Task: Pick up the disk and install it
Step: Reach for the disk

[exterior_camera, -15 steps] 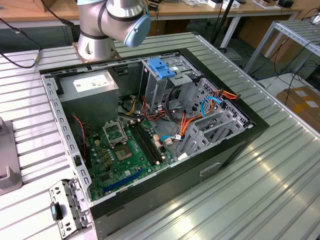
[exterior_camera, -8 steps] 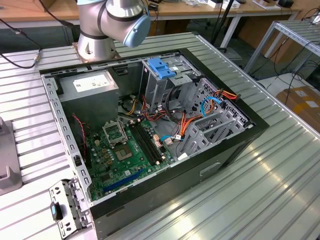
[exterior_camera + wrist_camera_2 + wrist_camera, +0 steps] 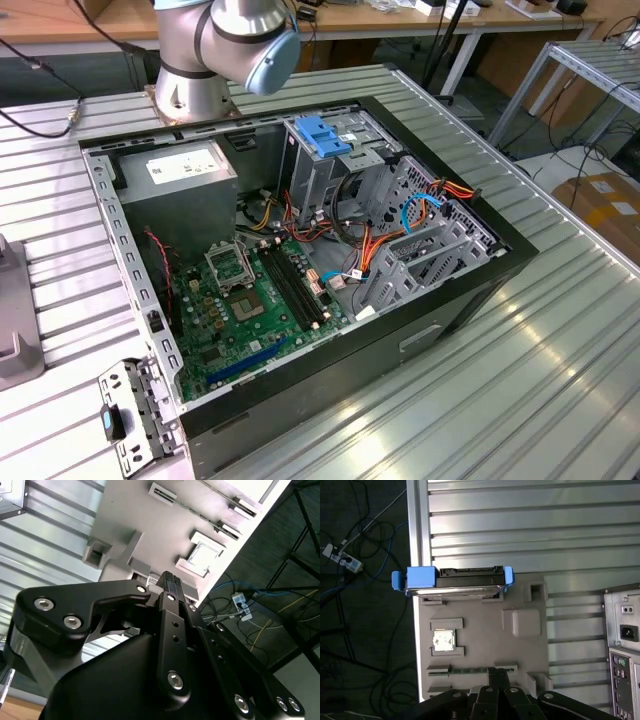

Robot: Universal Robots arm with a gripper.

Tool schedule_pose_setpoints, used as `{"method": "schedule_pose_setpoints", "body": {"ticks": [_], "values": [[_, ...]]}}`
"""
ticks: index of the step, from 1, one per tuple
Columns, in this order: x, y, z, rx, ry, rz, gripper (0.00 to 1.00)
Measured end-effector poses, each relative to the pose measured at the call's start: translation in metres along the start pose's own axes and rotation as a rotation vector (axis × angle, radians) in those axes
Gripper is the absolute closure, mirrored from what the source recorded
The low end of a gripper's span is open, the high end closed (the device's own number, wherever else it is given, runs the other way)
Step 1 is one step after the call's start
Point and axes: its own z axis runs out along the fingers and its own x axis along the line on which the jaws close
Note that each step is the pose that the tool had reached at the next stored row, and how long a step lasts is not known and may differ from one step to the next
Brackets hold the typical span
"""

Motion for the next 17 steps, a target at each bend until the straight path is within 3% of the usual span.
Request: {"method": "schedule_pose_setpoints", "body": {"ticks": [17], "values": [[0.0165, 0.0243, 0.0107, 0.0, -0.0001, 0.0, 0.9]]}}
